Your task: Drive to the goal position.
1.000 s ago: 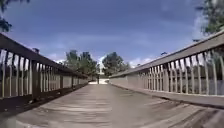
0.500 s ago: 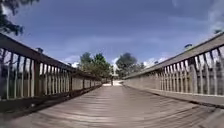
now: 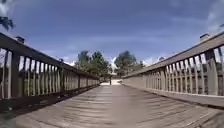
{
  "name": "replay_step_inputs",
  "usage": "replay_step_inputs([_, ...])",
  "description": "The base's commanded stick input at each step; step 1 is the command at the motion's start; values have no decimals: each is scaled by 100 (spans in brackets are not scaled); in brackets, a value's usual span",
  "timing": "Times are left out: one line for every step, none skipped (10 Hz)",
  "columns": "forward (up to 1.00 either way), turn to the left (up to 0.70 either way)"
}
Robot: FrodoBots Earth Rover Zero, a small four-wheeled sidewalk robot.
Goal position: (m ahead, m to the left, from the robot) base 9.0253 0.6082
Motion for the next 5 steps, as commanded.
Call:
replay_step_inputs([85,4])
replay_step_inputs([85,4])
replay_step_inputs([85,4])
replay_step_inputs([85,4])
replay_step_inputs([85,4])
